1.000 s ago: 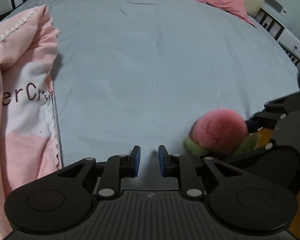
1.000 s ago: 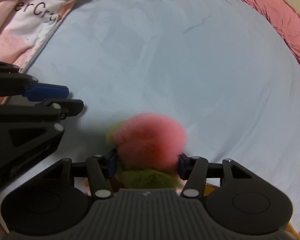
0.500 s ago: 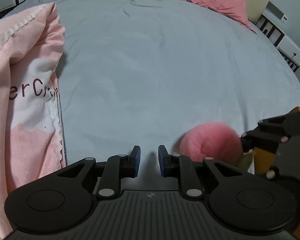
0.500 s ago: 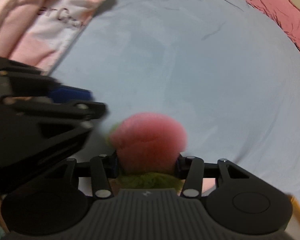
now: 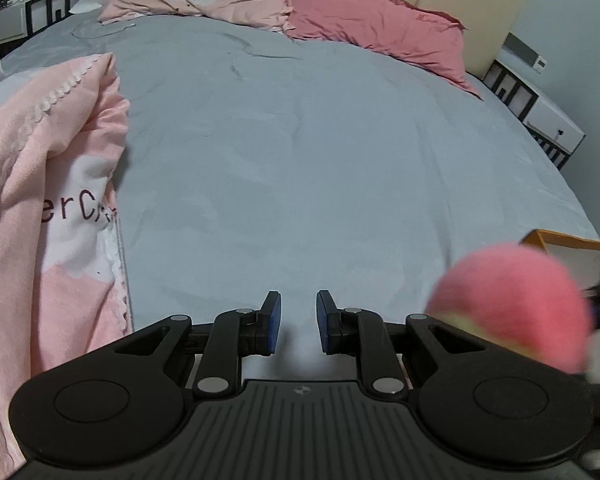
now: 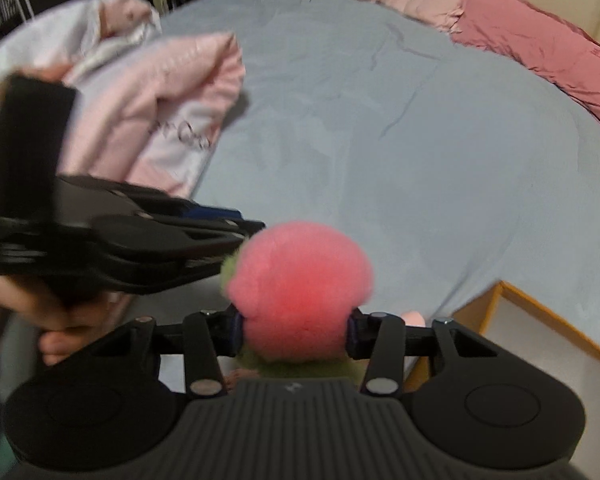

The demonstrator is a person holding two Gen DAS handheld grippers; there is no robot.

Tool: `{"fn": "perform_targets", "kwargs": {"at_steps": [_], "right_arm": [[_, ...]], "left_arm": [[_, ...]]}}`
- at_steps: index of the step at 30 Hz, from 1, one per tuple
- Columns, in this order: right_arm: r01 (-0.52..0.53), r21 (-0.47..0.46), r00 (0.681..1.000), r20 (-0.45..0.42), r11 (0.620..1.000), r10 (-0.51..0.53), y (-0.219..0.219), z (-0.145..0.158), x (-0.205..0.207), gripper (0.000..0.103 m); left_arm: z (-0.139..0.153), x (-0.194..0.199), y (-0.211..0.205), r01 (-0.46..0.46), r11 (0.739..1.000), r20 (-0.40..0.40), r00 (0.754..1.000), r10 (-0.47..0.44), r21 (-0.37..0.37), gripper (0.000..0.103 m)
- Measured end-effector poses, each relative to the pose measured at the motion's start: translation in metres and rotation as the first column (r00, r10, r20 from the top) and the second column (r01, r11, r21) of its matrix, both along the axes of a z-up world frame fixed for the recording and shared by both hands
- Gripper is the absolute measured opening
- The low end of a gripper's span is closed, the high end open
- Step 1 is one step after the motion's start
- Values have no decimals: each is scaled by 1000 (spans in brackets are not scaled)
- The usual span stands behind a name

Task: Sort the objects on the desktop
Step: 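Carry the pom-pom into the box and open the right gripper while the left grasps the pink roller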

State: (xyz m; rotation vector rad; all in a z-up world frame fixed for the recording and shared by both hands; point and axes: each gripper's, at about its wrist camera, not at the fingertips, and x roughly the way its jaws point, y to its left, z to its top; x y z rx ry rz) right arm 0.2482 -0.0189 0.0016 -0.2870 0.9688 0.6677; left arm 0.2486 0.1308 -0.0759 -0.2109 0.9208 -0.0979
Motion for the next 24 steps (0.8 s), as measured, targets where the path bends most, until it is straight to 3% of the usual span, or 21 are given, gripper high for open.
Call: {"fn": "perform_targets", "kwargs": {"at_steps": [6, 10, 13, 17, 24], "right_arm": [[117, 113, 991, 57, 987, -124, -51, 39, -34, 47], [214, 158, 967, 109, 964, -232, -96, 65, -57, 48], [276, 179, 946, 127, 945, -300, -125, 76, -70, 48], [348, 175, 921, 122, 921, -371, -154, 73, -81, 48], [419, 170, 896, 85, 892, -436, -198, 53, -94, 48]], "left_arm": [[4, -10, -14, 104, 995, 27, 994, -104, -5, 21], [3, -12, -26, 157, 986, 18, 988, -156, -48, 28], [1, -11, -42, 203, 979, 14, 979, -203, -7, 30], [-12, -4, -51, 226, 974, -58, 973, -225, 14, 30], [-40, 5, -47, 170, 983, -209, 961, -181, -70, 35]]}}
